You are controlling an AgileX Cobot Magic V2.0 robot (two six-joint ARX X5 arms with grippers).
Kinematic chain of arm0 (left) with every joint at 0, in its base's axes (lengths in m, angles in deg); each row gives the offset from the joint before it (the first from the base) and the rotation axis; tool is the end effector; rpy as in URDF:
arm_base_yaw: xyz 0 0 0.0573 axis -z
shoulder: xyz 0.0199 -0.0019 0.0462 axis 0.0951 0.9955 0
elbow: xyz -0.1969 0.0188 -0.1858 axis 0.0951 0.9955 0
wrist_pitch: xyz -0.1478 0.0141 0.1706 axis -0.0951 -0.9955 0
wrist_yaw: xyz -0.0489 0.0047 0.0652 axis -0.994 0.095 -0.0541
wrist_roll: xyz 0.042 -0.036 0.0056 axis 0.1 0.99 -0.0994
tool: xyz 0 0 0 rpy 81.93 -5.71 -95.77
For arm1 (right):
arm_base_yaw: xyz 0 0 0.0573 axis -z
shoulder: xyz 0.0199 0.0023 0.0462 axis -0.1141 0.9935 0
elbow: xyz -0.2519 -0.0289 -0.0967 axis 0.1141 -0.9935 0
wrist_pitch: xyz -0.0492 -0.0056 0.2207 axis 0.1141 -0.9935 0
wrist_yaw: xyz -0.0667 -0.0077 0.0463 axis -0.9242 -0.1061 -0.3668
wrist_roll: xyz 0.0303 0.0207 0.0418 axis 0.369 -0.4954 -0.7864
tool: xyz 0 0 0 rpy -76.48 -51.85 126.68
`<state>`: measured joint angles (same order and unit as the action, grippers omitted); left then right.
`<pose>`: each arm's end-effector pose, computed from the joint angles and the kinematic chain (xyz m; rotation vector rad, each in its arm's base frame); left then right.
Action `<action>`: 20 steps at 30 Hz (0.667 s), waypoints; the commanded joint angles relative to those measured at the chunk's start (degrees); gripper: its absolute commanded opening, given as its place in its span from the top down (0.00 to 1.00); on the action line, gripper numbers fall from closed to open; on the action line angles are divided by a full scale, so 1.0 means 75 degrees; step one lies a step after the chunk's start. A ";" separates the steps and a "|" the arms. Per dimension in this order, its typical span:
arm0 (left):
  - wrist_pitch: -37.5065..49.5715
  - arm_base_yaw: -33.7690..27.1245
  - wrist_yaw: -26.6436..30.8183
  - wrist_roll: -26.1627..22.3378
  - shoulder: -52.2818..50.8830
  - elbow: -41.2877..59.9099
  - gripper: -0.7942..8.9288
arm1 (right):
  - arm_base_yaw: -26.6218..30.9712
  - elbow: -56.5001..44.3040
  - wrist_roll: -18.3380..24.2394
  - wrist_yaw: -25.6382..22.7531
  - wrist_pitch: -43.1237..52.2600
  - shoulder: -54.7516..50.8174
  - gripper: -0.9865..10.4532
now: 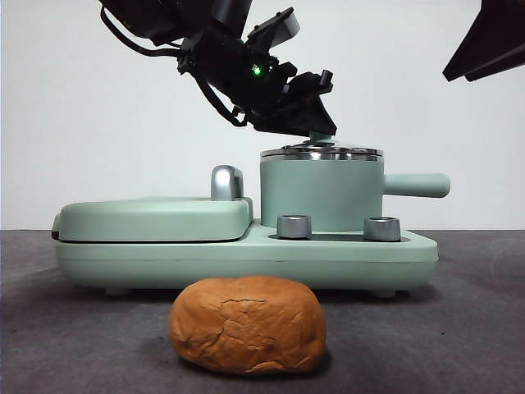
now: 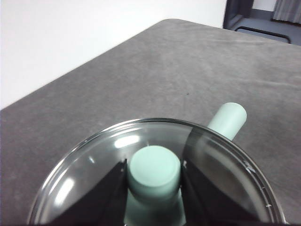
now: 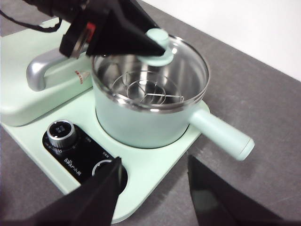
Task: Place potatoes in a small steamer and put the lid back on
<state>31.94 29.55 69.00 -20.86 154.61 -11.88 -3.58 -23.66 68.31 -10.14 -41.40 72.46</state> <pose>0.3510 -0.2562 0.2804 0.2111 0.2400 -0.8956 0.1589 0.0407 0.2991 -0.2584 0.3641 0.6213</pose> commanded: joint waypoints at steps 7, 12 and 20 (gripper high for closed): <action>-0.0058 0.0029 0.0038 0.0012 0.0195 -0.0216 0.91 | -0.0035 0.0149 0.0006 -0.0003 -0.0009 0.0047 0.72; -0.0085 0.0029 0.0035 0.0015 0.0058 -0.0224 0.91 | -0.0035 0.0149 0.0006 -0.0006 -0.0009 0.0047 0.72; -0.0431 0.0026 0.0038 0.0020 -0.0481 -0.0224 0.91 | -0.0035 0.0149 0.0006 0.0012 -0.0009 0.0047 0.72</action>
<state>27.81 29.55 69.17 -20.92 152.34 -11.95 -3.58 -23.66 68.31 -10.08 -41.68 72.46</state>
